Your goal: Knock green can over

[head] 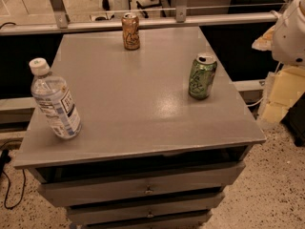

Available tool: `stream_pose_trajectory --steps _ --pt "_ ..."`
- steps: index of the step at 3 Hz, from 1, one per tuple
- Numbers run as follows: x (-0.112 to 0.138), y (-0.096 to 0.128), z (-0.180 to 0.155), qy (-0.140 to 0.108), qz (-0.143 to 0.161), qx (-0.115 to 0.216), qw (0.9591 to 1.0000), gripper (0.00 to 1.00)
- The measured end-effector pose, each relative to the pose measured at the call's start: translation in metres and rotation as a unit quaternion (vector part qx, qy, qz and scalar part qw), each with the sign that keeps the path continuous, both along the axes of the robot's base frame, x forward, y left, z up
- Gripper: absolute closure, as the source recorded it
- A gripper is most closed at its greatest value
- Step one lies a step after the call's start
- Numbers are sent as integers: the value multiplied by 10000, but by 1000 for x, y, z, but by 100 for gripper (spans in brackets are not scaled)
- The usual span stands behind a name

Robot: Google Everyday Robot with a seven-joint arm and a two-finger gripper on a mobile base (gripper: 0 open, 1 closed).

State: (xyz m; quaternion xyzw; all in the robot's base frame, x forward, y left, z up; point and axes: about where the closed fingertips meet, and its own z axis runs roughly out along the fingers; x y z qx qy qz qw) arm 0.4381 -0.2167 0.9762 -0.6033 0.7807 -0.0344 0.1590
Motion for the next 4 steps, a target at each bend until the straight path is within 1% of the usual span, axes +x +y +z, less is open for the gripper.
stream_pose_trajectory --steps 1,2,3,4 --pt "0 0 0 -1 0 0 10000 0" --pt "18 -12 -7 -201 -84 244 9995 0" --pt "55 -33 -27 -511 -238 901 9943 0" --pt "93 -39 -51 -795 -344 1760 9806 0"
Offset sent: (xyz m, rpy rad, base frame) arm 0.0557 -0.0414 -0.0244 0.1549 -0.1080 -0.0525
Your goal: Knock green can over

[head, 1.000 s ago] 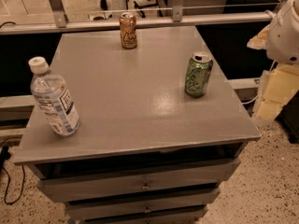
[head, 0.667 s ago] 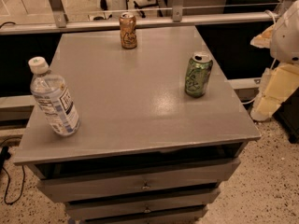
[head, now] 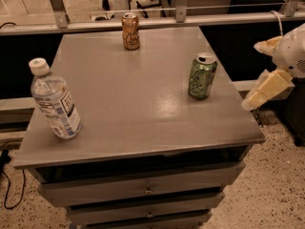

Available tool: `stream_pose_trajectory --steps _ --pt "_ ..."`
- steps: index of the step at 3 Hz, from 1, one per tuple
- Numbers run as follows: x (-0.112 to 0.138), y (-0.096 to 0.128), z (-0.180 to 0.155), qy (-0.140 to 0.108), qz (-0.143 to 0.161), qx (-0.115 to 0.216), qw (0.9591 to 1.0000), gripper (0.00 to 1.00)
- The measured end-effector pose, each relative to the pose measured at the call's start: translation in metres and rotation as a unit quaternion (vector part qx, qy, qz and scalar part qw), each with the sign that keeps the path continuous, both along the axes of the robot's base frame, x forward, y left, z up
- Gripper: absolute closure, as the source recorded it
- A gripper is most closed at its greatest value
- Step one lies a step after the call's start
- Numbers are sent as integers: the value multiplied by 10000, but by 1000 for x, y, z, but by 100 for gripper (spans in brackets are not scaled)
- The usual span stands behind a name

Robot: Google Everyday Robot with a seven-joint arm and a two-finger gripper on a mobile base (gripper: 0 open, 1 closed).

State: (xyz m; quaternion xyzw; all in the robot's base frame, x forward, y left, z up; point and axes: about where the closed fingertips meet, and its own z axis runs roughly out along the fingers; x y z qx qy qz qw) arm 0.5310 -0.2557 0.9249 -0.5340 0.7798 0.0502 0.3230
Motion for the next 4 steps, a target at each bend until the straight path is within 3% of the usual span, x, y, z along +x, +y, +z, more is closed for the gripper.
stream_pose_trajectory --steps 1,2,4 --pt "27 14 -21 -204 47 896 9958 0" --pt "43 39 -37 -332 157 1740 9841 0" --pt "44 116 -37 -428 575 2966 9523 0"
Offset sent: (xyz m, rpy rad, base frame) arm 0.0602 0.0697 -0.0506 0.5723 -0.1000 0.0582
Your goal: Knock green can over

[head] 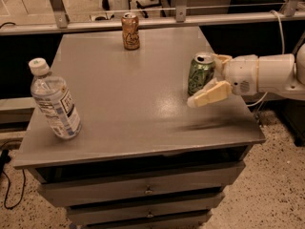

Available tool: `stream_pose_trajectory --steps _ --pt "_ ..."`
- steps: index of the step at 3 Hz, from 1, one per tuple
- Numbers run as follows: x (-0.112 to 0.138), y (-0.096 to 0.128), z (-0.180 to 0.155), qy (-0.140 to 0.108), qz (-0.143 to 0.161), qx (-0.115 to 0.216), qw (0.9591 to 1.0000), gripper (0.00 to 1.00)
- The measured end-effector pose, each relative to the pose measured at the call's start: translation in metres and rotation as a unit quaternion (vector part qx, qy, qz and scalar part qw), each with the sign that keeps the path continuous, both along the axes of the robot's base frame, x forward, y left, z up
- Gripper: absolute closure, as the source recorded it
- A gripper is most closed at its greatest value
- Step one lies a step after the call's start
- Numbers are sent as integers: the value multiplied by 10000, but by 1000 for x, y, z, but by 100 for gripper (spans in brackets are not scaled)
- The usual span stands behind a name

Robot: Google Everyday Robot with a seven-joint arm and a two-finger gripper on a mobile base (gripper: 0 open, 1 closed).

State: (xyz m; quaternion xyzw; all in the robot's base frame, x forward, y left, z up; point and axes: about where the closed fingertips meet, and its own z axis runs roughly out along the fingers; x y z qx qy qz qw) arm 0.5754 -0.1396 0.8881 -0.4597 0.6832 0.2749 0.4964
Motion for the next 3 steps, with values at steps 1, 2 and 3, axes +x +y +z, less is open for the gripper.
stream_pose_trajectory --steps 1,2,3 --pt "-2 38 11 -89 256 404 9988 0" --pt "-2 75 37 -304 498 686 9959 0" --pt "-3 100 58 -475 671 803 9934 0"
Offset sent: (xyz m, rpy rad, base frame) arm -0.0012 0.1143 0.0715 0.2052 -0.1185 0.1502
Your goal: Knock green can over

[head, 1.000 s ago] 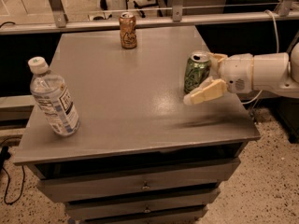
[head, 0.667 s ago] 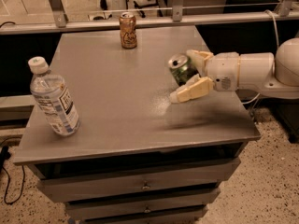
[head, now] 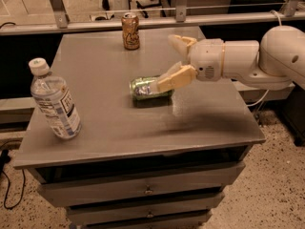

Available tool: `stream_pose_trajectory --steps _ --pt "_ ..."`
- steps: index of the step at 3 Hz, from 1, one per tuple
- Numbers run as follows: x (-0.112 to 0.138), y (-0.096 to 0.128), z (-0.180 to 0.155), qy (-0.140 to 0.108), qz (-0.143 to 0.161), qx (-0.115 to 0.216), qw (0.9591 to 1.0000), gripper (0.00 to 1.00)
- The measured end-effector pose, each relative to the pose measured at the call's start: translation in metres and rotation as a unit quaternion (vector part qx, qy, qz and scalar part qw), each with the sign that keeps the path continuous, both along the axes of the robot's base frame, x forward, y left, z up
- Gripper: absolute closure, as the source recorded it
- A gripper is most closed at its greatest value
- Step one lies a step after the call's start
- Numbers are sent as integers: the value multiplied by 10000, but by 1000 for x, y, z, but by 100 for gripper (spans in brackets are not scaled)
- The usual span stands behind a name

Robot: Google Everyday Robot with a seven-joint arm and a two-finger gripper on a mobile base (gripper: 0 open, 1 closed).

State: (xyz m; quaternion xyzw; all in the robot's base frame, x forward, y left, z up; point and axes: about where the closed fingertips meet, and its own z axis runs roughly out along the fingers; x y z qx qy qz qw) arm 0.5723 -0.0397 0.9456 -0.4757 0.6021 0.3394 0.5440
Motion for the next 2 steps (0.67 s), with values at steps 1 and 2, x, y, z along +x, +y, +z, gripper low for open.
stream_pose_trajectory --steps 1,2 --pt "-1 7 7 -59 24 7 10000 0" --pt "-4 0 7 -76 -49 -69 9999 0"
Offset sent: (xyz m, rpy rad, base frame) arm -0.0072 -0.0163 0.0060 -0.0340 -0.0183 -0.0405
